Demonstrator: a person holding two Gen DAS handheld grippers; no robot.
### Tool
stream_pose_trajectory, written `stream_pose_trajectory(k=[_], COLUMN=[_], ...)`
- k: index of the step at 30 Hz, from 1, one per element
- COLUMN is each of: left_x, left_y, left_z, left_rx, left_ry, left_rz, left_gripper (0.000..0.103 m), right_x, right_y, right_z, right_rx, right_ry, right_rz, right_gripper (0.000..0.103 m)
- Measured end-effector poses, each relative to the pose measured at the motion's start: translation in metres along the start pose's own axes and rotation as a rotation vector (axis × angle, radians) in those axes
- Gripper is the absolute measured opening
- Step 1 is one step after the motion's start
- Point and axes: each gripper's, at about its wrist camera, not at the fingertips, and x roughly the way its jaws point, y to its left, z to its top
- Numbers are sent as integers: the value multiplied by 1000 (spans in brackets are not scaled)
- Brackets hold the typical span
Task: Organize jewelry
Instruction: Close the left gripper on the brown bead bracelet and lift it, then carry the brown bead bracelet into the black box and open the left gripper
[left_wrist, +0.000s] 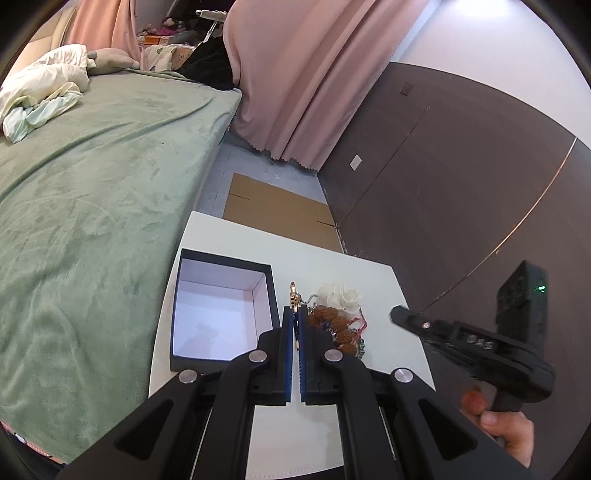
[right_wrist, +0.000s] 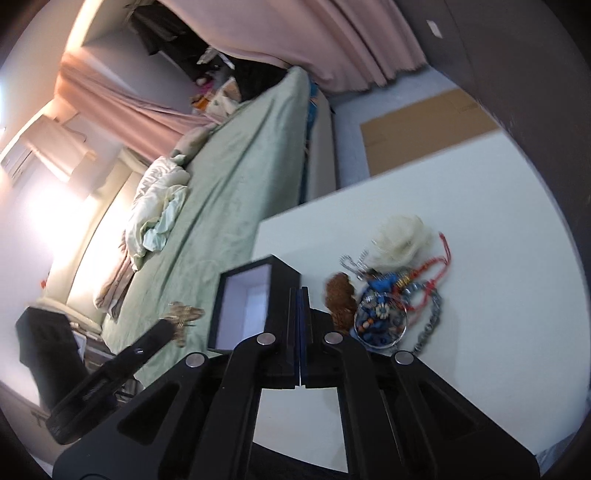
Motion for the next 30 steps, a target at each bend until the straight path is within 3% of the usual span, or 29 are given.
stream_pose_trajectory(k=[4,7,8,9,11,12,17,23,25,27,30], left_x=[4,9,10,12,15,17,26,36,39,44,52], left_y=[7,13,15,17,22,24,39,52,56,59,61], left_z=[6,7,7,7,6,5,5,6,7,7,8], left_rx=[-16,-25,-28,-31,-38,-41,-61,-78,-86,-91,-95], left_ry=[3,12,16,20,27,34,48,62,68,77,89], left_rz=[-8,-9,-10,-11,-13,-14,-21,-35,-39,-45,-57], left_gripper=[0,0,0,0,0,0,0,0,0,0,0], right_x=[-1,6,11,13,16,16,34,62,69,73,65], right_y=[19,7,-2,-7,-21,-26,-50,-65,-68,-71,-68], right_z=[7,7,3,1,-5,-8,-18,-22,-21,-20,-19], right_rx=[-49,-6,19,34,71,81,137,163,163,173,174], right_ry=[-6,21,43,51,46,37,85,142,151,165,145], right_rz=[-59,-92,-106,-121,-174,-192,-226,-277,-295,-310,-303], right_gripper=[2,3,16,43,66,67,67,52,42,19,19])
